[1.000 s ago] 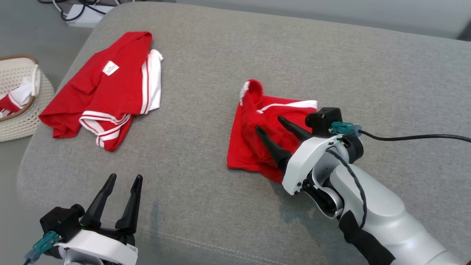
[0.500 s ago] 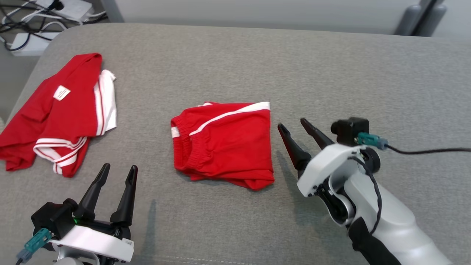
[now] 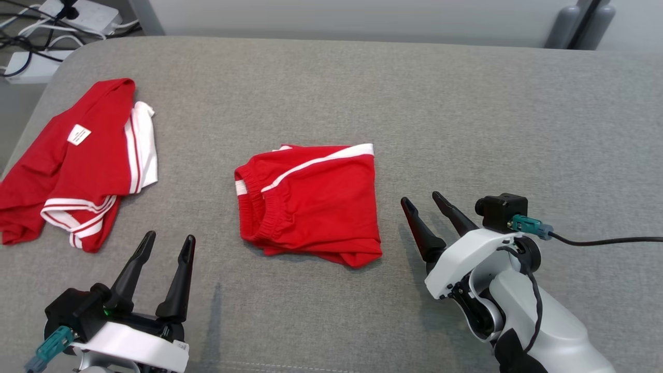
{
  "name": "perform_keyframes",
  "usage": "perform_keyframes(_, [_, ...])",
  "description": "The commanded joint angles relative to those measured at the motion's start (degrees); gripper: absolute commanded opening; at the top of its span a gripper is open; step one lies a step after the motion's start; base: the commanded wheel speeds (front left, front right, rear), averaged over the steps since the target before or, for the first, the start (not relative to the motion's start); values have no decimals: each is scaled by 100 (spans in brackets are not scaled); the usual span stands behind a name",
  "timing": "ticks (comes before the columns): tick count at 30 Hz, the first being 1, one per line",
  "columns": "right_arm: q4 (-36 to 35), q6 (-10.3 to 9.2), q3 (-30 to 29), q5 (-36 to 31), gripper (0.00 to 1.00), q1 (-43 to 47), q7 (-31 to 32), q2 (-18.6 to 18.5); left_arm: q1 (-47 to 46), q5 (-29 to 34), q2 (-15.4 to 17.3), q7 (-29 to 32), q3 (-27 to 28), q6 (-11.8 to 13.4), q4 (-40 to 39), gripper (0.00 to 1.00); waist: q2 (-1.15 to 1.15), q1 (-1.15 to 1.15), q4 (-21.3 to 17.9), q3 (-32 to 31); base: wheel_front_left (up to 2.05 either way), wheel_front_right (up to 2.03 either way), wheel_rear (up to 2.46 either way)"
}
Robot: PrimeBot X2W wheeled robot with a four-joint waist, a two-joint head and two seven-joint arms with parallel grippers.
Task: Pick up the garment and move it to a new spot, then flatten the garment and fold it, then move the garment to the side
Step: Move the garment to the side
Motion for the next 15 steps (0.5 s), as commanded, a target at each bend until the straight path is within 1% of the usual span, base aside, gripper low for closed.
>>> perform_keyframes(1, [-166,24,43,-49,100,61,-119,100,-144,25,166,-59,212,-41,-167,100,0,0,75,47,0,0,0])
perform_keyframes(4, [-175,24,77,22,100,53,-121,100,-165,-4,196,-59,160,-41,-180,100,0,0,201,114,0,0,0])
perform_keyframes(8, [-86,24,197,281,100,19,-85,100,-227,-130,219,-59,94,-41,-125,100,0,0,496,228,0,0,0])
perform_keyframes(15, [216,24,377,665,100,-208,-117,100,-362,-280,288,-59,30,-41,-75,100,0,0,883,420,0,0,0])
